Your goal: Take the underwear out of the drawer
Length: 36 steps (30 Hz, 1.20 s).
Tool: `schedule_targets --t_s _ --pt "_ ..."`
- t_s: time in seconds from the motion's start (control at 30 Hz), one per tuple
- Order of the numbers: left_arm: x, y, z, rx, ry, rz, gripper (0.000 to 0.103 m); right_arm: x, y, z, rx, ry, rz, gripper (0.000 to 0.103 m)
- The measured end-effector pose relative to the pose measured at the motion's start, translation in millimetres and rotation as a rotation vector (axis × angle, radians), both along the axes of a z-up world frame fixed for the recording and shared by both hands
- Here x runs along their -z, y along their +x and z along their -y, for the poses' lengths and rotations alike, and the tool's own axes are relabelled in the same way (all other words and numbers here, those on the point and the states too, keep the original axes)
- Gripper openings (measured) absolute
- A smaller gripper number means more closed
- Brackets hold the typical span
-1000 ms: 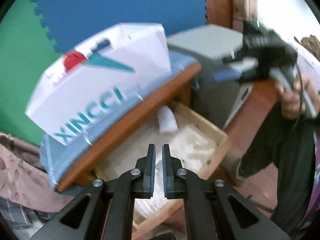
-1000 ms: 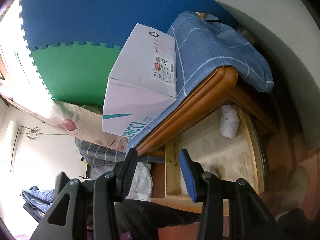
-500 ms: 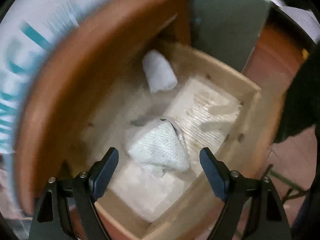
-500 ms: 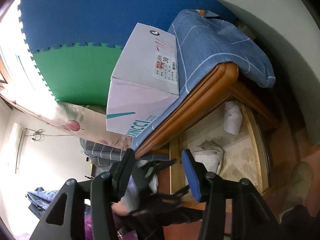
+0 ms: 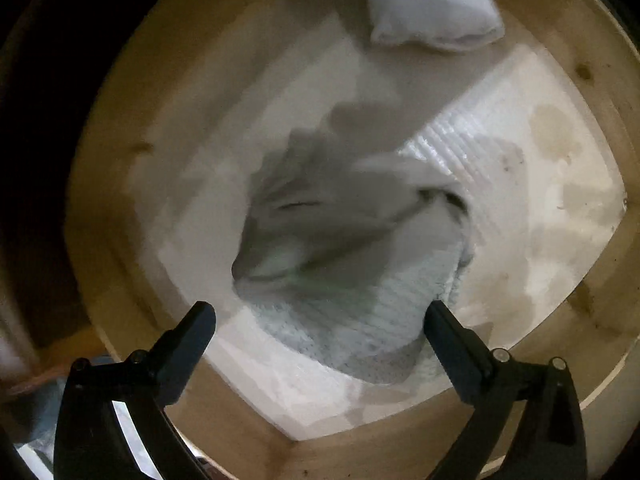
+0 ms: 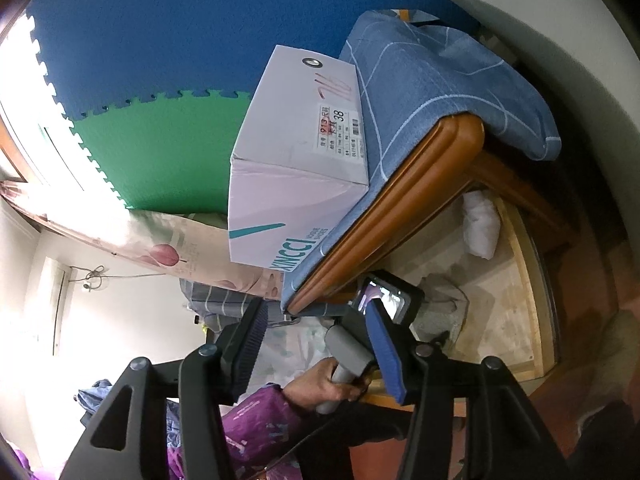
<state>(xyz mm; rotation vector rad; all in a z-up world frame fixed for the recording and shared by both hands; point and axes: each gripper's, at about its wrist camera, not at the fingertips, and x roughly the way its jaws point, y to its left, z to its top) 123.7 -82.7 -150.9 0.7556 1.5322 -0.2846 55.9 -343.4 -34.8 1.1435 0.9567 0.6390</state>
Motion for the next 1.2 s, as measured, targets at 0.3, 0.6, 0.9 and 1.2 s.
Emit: schedule_targets --t_s 0.3,0.6,0.9,1.2 --pt "8 19 -9 -0.07 -0.196 -0.046 0.029 8 -2 8 0.038 0.023 -0.034 0.056" --pt "-37 -22 1 0.096 -0.284 0.181 0.026 12 -1 11 0.057 0.003 -0.051 0.058" --pt "-133 -76 -33 0.081 -0.541 0.348 0.027 15 -3 16 0.078 -0.004 -0.062 0.058" --pt "-272 -100 -50 0.096 -0.73 0.507 0.027 14 -1 9 0.055 -0.028 -0.064 0.058"
